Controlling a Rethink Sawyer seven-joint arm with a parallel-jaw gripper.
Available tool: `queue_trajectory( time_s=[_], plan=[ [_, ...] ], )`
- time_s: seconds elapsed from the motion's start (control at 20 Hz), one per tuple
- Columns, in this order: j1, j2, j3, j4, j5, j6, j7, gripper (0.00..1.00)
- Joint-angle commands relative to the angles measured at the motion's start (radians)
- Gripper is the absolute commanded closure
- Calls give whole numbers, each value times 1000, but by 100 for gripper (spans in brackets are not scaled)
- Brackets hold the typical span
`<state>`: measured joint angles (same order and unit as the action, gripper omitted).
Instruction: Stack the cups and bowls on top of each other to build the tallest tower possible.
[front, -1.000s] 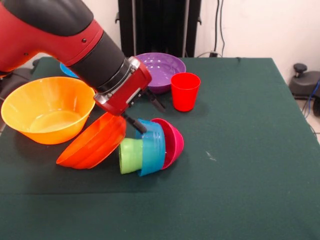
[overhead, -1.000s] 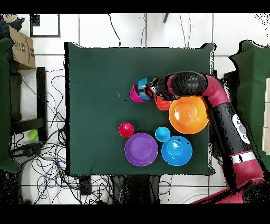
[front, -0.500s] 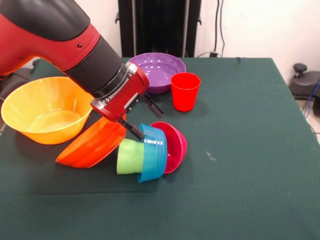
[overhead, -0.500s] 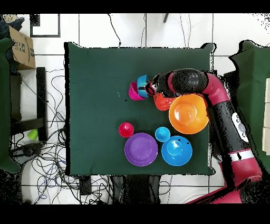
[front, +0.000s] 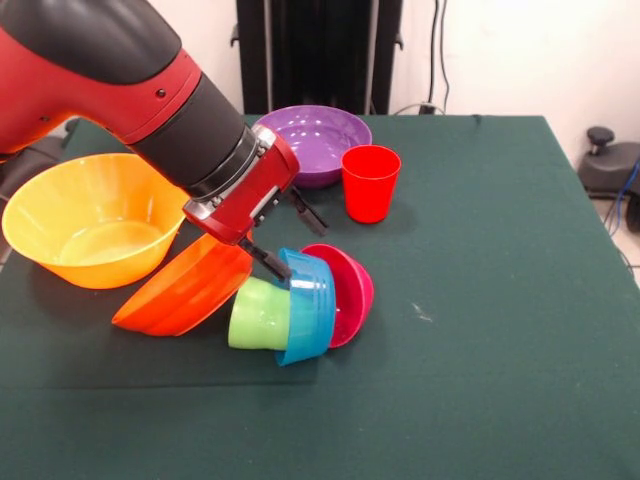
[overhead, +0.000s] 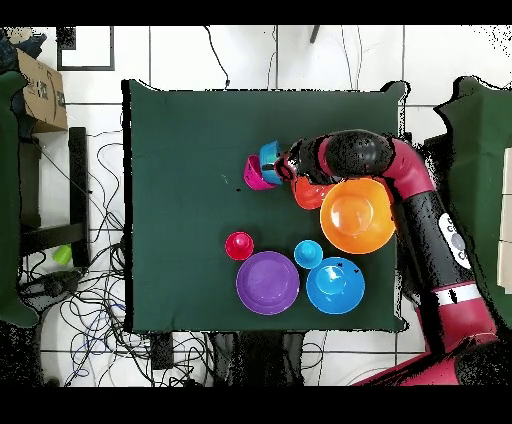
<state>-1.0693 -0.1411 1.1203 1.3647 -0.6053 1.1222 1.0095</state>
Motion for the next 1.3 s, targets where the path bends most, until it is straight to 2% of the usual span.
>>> queue_trajectory(
  time_s=[0.05,0.5,0.85,1.1,1.3],
  plan=[
    [30,29,-84,-58,-47,76,-356,0],
    [39,86,-106,-73,-62,57,-368,0],
    [56,96,-145,-94,-104,56,-355,0],
    [45,103,-156,-83,-117,40,-344,0],
    [42,75,-146,-29,-105,33,-285,0]
  ],
)
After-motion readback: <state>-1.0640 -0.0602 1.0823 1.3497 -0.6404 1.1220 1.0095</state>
